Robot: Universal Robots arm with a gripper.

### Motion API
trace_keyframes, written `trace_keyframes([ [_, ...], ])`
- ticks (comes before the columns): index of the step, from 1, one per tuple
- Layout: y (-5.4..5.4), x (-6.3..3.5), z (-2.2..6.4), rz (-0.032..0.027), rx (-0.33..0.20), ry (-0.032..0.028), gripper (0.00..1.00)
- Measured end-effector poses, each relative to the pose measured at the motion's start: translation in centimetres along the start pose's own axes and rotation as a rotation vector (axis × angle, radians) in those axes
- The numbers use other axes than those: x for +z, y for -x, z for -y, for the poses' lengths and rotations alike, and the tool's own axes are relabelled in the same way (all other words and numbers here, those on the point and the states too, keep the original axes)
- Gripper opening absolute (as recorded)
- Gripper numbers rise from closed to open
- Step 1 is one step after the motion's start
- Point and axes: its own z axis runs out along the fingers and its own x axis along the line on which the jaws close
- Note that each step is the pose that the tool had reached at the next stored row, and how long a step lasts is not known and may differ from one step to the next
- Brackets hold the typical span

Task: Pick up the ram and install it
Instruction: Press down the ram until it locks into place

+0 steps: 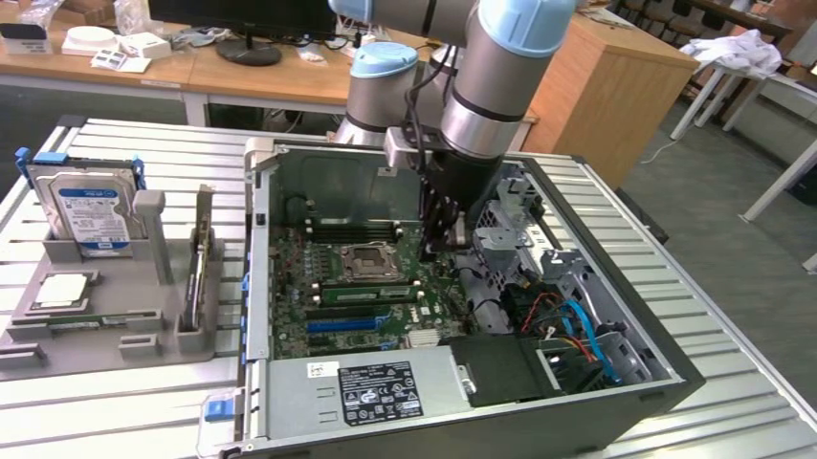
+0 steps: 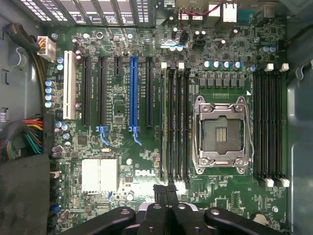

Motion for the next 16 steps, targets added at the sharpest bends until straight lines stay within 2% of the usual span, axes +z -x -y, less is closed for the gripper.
trace_keyframes([
  [16, -0.02, 0.95, 0.03, 0.0, 0.0, 0.0, 0.11],
])
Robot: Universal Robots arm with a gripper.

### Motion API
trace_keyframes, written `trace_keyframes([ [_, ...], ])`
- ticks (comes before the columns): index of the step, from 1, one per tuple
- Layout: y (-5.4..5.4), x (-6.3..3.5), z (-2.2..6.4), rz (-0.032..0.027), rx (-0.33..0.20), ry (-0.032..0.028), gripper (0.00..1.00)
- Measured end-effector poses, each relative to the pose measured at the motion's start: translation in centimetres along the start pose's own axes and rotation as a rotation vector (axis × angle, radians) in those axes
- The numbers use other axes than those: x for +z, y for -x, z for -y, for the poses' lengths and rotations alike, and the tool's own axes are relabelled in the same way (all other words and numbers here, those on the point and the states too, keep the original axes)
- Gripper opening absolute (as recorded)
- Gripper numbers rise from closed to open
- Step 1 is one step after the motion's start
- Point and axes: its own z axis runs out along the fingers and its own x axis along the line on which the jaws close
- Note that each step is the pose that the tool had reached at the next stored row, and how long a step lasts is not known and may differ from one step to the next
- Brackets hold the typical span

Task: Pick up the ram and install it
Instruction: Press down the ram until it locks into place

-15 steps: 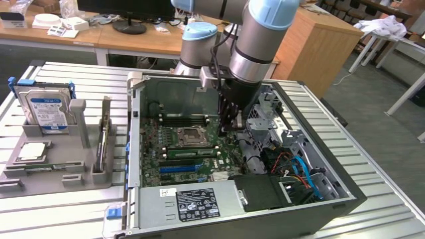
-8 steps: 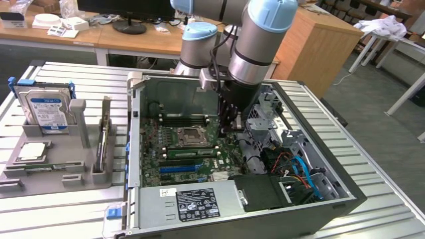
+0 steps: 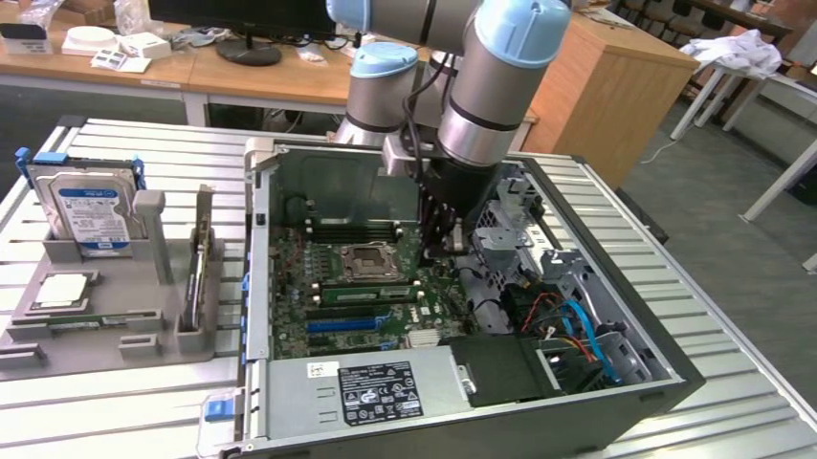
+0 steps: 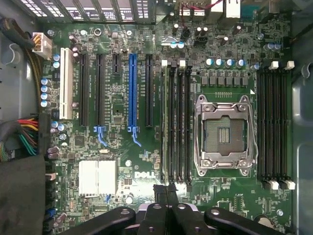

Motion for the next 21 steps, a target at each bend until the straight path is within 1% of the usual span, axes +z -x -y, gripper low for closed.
trace_keyframes([
  [21, 0.0, 1.26, 0.04, 0.0, 0.0, 0.0, 0.11],
])
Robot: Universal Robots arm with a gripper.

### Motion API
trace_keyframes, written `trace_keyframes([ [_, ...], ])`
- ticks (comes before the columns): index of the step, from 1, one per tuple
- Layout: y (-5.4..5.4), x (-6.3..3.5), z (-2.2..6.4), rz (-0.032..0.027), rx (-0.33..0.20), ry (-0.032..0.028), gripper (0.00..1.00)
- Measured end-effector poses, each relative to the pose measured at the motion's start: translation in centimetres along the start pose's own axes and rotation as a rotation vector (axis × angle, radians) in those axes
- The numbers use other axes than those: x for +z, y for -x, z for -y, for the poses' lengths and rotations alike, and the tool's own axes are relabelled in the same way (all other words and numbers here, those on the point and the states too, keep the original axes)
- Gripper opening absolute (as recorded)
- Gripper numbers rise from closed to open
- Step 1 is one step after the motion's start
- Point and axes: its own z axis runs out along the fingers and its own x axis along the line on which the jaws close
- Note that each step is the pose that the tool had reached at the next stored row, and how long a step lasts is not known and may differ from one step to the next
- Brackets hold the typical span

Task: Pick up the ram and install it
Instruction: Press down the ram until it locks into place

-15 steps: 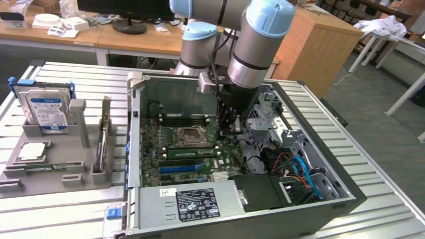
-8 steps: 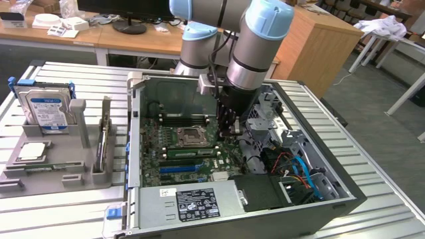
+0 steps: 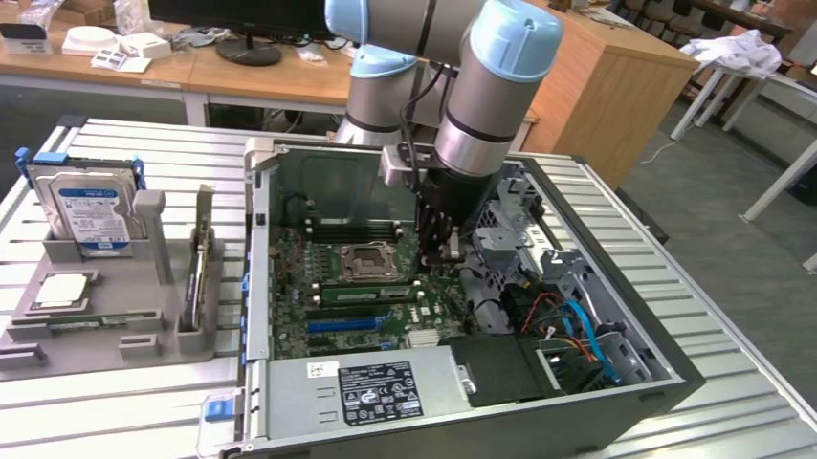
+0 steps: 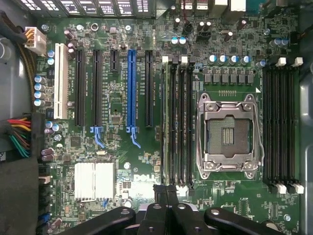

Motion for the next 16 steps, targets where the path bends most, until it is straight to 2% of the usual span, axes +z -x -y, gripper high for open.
trace_keyframes([
  [16, -0.01, 0.75, 0.02, 0.0, 0.0, 0.0, 0.11],
])
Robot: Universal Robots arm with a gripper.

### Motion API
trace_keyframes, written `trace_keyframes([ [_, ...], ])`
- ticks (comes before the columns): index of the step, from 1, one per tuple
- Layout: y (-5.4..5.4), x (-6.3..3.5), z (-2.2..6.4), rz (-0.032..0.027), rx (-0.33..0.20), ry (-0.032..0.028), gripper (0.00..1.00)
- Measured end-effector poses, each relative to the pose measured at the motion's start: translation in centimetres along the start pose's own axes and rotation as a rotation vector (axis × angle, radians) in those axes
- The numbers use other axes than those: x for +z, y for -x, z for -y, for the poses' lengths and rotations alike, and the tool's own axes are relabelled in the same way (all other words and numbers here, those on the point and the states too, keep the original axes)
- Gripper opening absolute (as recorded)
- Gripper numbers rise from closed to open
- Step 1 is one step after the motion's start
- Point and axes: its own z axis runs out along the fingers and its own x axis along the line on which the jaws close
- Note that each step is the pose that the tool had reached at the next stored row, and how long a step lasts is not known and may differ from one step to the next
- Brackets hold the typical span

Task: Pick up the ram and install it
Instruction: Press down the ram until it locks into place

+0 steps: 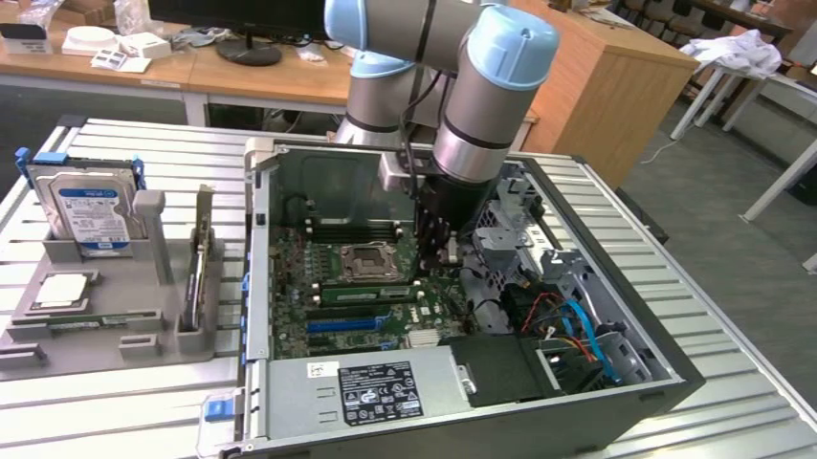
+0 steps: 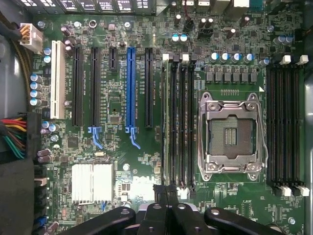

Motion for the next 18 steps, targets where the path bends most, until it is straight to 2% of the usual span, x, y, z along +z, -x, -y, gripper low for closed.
trace_keyframes([
  [18, 0.17, 0.44, 0.01, 0.0001, 0.0, 0.0, 0.11],
])
